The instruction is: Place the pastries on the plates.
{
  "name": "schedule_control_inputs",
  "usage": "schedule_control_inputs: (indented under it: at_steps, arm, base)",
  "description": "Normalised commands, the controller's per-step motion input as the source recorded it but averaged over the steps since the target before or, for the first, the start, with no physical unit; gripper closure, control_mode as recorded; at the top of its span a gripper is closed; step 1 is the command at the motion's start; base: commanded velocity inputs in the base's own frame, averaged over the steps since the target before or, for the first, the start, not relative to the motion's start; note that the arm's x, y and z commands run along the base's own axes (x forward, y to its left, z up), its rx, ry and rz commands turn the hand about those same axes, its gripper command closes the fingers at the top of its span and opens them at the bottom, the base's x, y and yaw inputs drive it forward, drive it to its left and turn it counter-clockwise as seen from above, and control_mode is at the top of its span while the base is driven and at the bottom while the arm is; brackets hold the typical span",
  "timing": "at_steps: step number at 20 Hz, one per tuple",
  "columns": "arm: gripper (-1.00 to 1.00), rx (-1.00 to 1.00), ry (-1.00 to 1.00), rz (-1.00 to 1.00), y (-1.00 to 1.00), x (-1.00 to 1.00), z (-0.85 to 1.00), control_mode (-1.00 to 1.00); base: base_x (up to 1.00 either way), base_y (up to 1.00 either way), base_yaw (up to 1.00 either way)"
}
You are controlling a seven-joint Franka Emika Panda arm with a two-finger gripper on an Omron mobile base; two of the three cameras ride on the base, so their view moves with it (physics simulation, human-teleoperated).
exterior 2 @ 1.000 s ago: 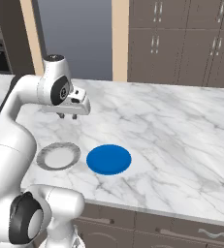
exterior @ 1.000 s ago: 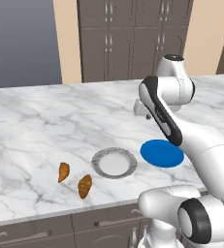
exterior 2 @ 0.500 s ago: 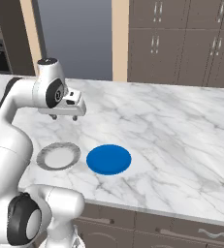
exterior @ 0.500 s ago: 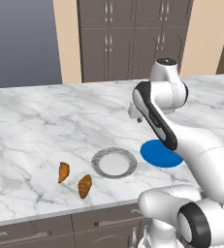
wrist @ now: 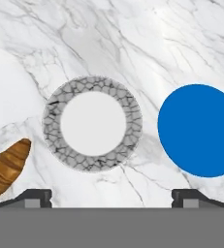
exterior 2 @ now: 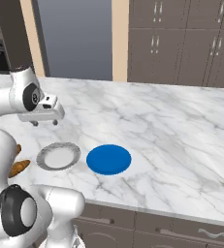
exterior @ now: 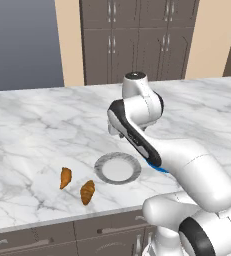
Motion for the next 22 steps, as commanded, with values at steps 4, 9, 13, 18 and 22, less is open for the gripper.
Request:
schedule_control_inputs:
  at_steps: [4, 9, 13, 18, 22]
  arm:
    - [-1.00, -0.01, 0.20, 0.06, 0.45, 0.00, 0.00, -1.00]
    - [-1.00, 0.00, 0.06, 0.00, -0.10, 0.09, -0.11, -1.00]
    - [-1.00, 0.03, 0.04, -0.09, -0.16, 0.22, -0.86, -1.00]
    - [-1.00, 0.03, 0.03, -0.07, 0.00, 0.10, -1.00, -1.00]
    - [-1.00, 0.05, 0.00, -0.02, 0.07, -0.02, -0.71, -1.00]
  base:
    - [0.00, 0.00, 0.00]
    - [0.00, 0.00, 0.00]
    - [0.00, 0.00, 0.00]
    - [0.00, 0.00, 0.00]
    - [0.00, 0.00, 0.00]
